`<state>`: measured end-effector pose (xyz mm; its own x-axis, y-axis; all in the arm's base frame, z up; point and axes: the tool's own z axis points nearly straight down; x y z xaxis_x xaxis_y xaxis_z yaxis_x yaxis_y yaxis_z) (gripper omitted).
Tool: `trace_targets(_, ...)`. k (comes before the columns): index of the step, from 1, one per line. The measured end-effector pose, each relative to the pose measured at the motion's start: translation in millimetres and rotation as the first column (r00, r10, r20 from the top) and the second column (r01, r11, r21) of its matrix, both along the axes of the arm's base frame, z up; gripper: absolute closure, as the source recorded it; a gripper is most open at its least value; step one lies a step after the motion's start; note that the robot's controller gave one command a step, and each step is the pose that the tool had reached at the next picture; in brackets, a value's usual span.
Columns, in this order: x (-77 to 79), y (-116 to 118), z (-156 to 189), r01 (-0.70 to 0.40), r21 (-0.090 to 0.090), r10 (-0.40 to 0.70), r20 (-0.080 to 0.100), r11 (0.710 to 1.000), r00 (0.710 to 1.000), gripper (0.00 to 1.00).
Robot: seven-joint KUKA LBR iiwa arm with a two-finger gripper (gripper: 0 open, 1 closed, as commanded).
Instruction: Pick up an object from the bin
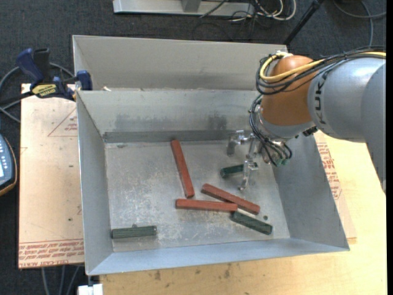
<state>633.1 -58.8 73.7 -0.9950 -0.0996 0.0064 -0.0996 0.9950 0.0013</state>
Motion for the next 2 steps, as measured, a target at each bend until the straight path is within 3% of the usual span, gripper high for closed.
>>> trace_targets(1,2.7,1,5,-0.002,0.000,0.002,0.008,1.000,1.000,1.00)
trace_targets(2,-22.0,-24,155,-0.034,-0.002,0.034,0.017,0.999,0.999,1.00)
